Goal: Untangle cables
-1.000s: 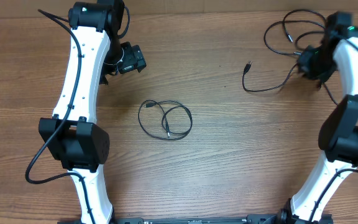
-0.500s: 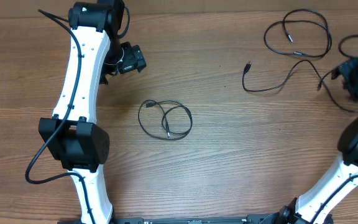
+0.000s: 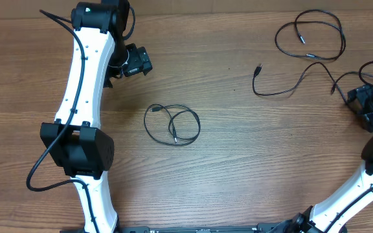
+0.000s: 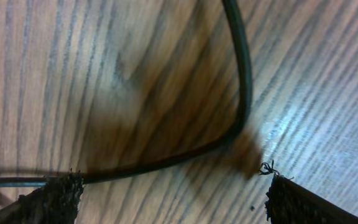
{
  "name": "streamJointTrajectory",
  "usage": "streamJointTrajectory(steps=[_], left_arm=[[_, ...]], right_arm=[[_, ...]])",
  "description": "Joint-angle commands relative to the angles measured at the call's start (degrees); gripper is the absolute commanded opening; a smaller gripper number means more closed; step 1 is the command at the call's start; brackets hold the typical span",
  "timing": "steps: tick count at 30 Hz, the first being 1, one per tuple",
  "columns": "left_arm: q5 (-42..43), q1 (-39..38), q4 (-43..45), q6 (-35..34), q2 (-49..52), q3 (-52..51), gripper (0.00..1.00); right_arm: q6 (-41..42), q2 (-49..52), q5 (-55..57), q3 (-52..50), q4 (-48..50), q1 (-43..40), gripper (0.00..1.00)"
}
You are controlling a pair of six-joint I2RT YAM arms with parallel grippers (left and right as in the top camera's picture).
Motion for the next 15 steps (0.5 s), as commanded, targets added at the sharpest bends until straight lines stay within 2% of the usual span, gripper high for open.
streamJointTrajectory(steps=[1,4,9,15], left_arm=[[0.22,-0.11,0.09,-1.4,0.57,-0.28,1.0],[0.2,-0.11,0.09,-1.4,0.57,-0.28,1.0],[0.22,-0.11,0.09,-1.4,0.57,-0.28,1.0],[0.22,-0.11,0.09,-1.4,0.57,-0.28,1.0]], right_arm=[[0.44,-0.46,-0.42,-0.31,1.18,0.26,0.96],[0.44,-0.46,-0.42,-0.31,2.43,0.26,0.93],[0.42,-0.46,-0.04,-0.35,4.81,0.24,0.76],[0.44,-0.46,1.55,-0.35,6.03,0.24,0.7]])
